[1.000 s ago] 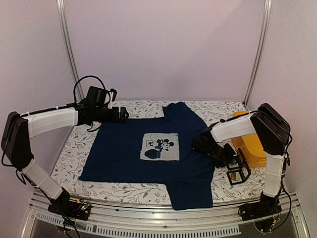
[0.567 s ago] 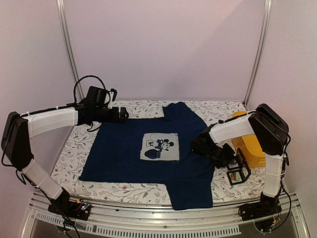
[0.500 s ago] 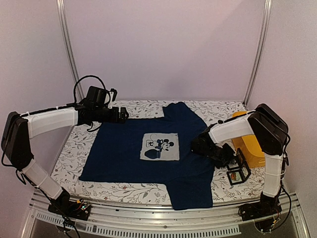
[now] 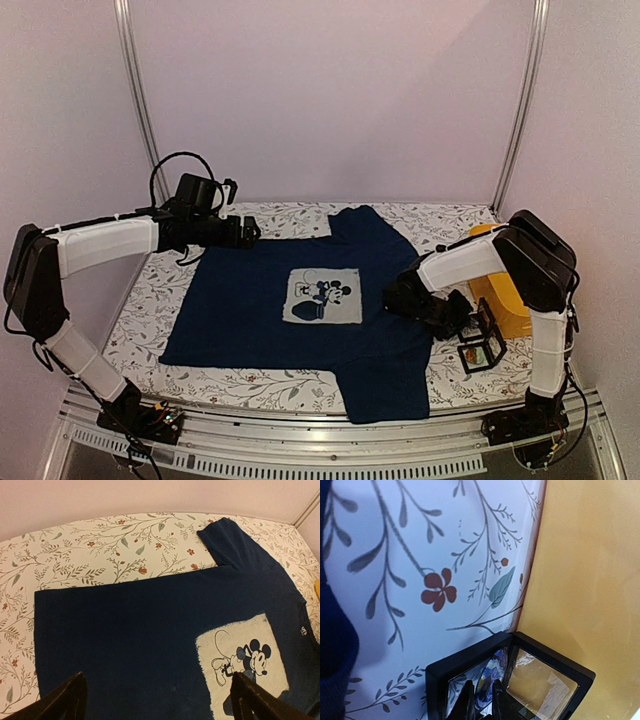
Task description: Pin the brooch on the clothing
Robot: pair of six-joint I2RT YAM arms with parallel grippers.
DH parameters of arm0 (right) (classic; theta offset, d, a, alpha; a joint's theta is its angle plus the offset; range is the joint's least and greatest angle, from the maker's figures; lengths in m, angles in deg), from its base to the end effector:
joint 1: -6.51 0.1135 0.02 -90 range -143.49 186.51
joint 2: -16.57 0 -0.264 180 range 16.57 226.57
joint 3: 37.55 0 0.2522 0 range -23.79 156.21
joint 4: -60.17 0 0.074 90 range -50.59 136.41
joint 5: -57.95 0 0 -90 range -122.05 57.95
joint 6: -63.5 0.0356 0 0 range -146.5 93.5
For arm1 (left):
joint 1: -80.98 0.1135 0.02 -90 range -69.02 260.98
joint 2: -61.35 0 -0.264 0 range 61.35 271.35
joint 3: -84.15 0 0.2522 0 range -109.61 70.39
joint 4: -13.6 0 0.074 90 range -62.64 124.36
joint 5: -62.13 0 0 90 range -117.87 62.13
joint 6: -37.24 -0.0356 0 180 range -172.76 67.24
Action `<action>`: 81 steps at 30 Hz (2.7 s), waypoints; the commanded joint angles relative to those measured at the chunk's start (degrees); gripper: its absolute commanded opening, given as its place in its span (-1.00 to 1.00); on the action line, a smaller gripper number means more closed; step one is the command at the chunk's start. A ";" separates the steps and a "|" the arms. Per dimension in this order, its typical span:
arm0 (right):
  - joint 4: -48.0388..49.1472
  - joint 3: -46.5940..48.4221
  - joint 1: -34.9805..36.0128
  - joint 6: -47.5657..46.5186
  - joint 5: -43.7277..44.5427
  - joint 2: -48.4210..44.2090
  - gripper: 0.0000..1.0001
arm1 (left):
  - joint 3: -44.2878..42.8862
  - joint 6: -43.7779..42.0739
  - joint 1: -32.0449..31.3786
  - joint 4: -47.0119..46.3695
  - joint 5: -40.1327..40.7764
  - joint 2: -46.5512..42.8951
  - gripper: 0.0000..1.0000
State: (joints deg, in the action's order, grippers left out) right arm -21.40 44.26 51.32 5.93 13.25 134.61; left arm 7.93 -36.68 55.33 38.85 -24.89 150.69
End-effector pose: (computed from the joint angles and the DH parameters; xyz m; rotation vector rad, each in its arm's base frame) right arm 0.2316 0.1944 0.1098 -0.5708 2.6655 -1.3029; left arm 0.3149 -0.1492 0.2522 0.1602 2.2552 -0.3346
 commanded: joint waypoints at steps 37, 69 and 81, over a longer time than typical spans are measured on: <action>2.26 0.11 -2.19 -0.19 1.59 1.12 -0.84 | -2.23 -1.75 0.21 1.19 0.00 -0.24 0.99; 44.68 11.54 -0.05 -26.91 -65.95 -43.43 -1.00 | 0.07 -14.40 -13.88 -3.82 -8.91 -14.07 0.95; 60.57 8.27 0.28 -25.37 -97.30 -45.47 -1.00 | -0.88 -14.66 -25.83 -7.24 -31.05 -20.14 0.77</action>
State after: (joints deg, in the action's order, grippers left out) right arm 31.15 55.10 51.19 -20.52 -72.37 89.30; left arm 7.56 -52.79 31.07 35.76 -48.80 131.77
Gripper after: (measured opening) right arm 0.007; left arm 0.903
